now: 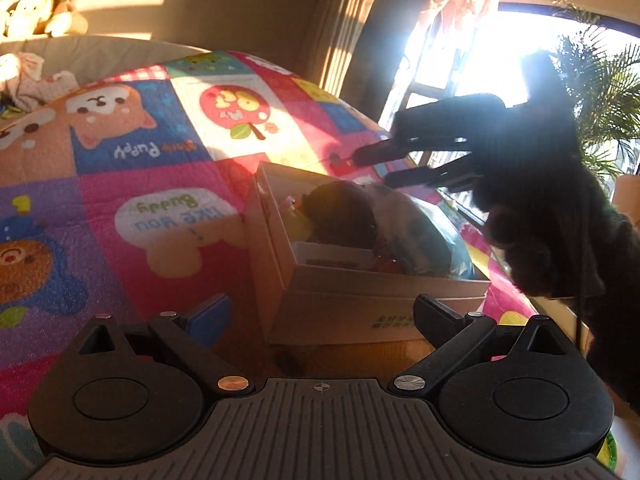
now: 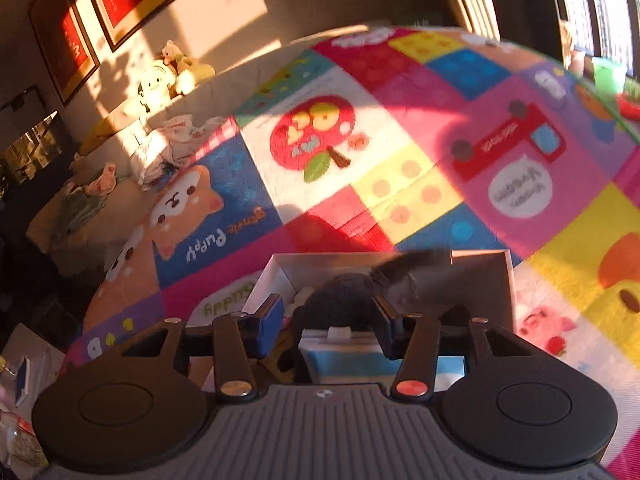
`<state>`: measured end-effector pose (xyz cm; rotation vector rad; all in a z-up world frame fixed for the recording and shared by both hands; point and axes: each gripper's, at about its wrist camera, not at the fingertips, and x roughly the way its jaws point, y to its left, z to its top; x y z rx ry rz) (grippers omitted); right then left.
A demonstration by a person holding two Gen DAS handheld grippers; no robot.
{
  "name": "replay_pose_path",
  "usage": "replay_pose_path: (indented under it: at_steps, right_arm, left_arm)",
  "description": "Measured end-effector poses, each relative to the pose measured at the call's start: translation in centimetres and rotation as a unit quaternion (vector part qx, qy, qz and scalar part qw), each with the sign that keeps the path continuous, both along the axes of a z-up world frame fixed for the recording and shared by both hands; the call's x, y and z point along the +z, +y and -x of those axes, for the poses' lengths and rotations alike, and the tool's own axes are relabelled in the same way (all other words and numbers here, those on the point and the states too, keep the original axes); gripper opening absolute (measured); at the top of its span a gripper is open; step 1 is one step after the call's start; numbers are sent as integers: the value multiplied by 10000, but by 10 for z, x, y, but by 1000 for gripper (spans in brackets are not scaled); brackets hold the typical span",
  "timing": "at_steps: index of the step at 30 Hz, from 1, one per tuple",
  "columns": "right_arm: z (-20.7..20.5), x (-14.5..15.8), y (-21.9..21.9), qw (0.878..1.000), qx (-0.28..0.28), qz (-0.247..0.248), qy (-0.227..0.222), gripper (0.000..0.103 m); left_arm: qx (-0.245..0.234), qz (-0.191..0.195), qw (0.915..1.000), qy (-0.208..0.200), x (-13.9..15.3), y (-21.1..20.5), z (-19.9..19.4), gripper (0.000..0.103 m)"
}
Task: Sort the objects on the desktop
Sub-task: 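Lower the blue packet into the box and open the right gripper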
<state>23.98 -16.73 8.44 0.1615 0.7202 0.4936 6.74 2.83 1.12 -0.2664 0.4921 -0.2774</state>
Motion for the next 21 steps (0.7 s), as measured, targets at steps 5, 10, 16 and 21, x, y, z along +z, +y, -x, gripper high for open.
replay_pose_path:
  at_steps: [5,10,16,21]
  right_arm:
    - [37,14,-22,9981,-144,399,-452,54]
    - [53,-12,-15,9879,-261,1405,-595,54]
    - [27,-28,-31,9956,-780,513,-92,50]
    - [33,-35,-15,9966,-537,606,-134,51]
  left_arm:
    - [53,16,10000,52,-2,1,-2,101]
    - [104,-84,9999,61,-3,-2,-1,101]
    - [158,-135,9997,108,-7,-2,-3,101]
    - [167,-162,9996,173,-10,-2,-5,102]
